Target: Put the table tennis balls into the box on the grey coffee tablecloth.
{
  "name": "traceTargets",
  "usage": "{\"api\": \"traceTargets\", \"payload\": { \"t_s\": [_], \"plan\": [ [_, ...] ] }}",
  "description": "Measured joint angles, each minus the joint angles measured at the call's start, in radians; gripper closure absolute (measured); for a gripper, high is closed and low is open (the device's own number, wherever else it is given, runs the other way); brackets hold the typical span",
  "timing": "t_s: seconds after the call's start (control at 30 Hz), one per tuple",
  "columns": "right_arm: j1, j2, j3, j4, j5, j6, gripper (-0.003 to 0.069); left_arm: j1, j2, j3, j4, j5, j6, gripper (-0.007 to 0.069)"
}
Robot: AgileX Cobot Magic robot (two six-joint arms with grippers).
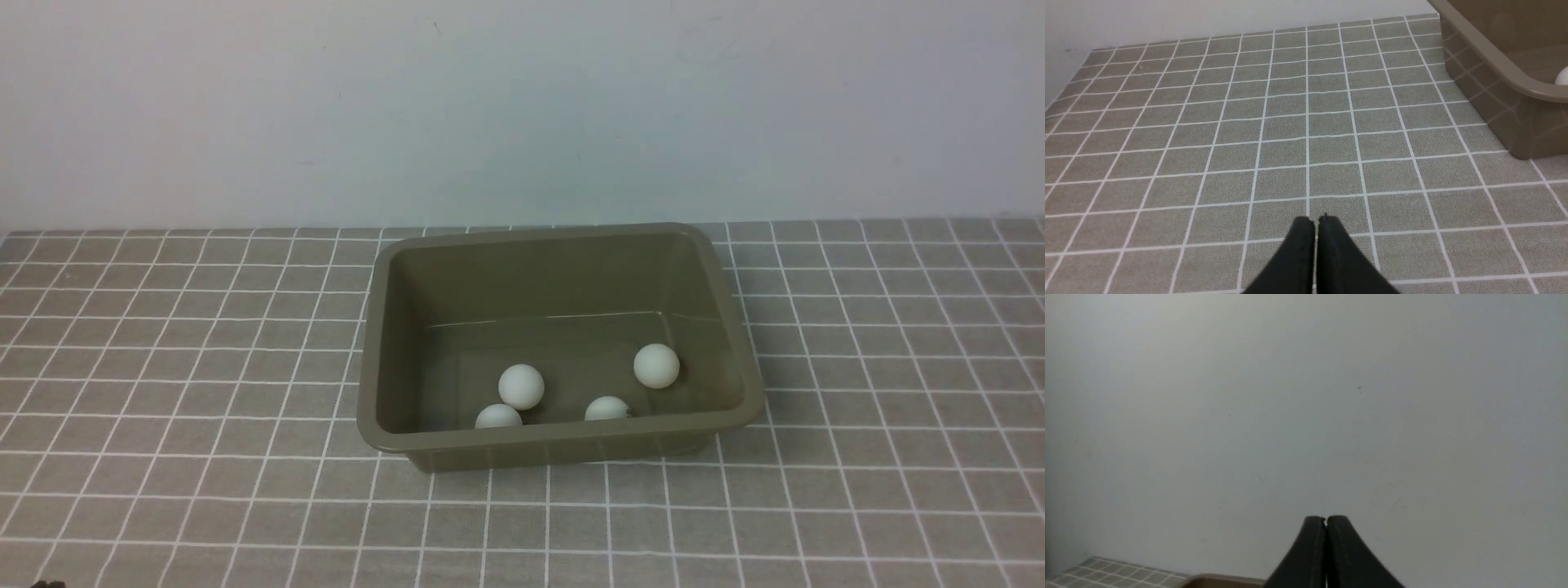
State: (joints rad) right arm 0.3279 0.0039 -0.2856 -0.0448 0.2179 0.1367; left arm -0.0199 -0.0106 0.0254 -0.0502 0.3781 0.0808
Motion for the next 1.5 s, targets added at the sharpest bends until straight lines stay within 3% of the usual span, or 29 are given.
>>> {"api": "traceTargets", "payload": {
  "t_s": [0.37,0.5,1.5],
  "plan": [
    [-0.331,-0.012,0.306,-0.054,0.069,0.0,0.0672,0.001,0.0,0.0,-0.001,0.0,0.0,0.0629],
    [-0.346,-0.013,0.31,-0.055,0.147,0.0,0.0672,0.001,0.0,0.0,-0.003,0.0,0.0,0.0629],
    [-0.348,-0.015,0.309,-0.056,0.155,0.0,0.0672,0.001,0.0,0.0,-0.003,0.0,0.0,0.0629]
  ]
}}
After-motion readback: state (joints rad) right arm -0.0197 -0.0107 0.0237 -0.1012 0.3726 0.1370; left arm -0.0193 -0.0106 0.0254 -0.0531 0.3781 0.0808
